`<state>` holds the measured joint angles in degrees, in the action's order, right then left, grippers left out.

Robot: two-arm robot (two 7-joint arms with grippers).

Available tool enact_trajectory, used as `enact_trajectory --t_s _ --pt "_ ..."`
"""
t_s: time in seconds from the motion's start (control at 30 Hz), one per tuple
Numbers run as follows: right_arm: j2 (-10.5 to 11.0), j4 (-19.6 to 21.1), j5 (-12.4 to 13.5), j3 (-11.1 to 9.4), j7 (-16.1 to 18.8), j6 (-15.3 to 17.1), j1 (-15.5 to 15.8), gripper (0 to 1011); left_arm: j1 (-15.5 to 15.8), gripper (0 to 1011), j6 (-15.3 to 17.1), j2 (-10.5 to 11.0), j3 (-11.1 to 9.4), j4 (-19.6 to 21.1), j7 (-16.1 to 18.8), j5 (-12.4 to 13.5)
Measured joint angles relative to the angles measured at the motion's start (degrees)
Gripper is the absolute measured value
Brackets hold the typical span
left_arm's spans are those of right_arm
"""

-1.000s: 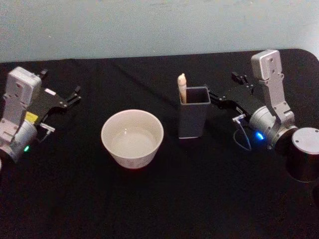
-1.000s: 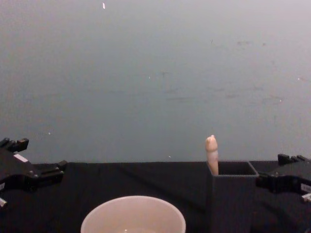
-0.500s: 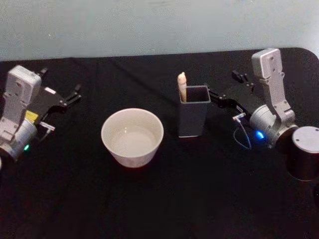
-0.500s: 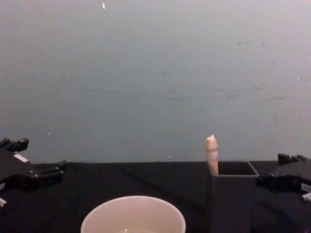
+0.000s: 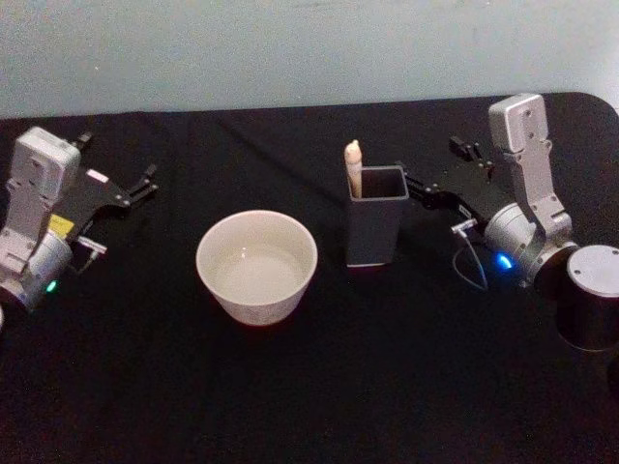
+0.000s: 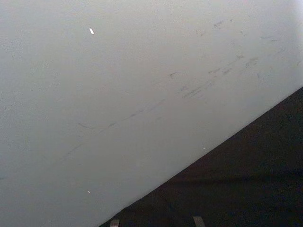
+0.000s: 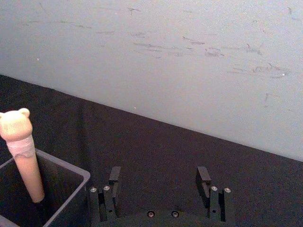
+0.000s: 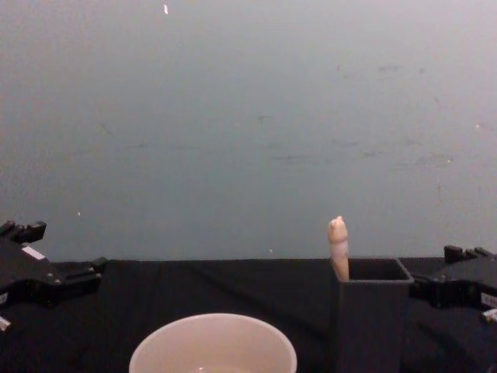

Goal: Pick up the stirring spoon with one hand, stir inside the cup, then place it back in its original position.

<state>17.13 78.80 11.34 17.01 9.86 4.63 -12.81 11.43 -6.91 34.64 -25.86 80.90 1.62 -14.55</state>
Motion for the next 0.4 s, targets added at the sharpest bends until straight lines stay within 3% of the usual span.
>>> enact_trajectory --t_s 0.4 --pt "0.0 0.0 0.0 0.0 0.0 0.0 0.0 1002 0.0 1001 0.0 0.0 0.0 0.0 0.0 0.0"
